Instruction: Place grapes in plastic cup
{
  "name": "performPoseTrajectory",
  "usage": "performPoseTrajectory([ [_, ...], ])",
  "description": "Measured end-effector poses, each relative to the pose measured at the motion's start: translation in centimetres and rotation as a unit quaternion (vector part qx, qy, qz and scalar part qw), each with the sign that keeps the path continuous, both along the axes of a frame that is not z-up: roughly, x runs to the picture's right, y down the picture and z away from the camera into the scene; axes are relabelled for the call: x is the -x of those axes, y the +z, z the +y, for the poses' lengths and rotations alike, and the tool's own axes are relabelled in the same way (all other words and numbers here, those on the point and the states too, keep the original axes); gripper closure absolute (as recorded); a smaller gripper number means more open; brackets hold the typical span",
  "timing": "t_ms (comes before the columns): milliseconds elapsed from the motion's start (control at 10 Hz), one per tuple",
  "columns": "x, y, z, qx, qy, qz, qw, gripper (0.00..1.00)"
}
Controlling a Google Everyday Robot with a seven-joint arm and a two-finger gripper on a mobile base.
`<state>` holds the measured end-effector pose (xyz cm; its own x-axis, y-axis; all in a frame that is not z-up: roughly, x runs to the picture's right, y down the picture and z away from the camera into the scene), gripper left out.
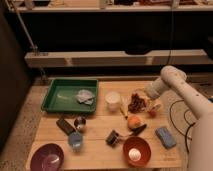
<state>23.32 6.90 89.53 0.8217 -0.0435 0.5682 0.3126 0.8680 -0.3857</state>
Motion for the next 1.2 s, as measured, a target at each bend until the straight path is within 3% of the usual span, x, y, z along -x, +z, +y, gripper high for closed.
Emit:
performPoseTrajectory([
  [300,0.1,0.7,0.1,-0.006,0.029,-0.015,0.9994,0.20],
  [600,0.6,1.2,0.7,-0.003,0.031,-0.020,0.9993,0.23],
  [1200,0.8,1.4,1.3,-0.003,0.033,-0.020,0.9992,0.84],
])
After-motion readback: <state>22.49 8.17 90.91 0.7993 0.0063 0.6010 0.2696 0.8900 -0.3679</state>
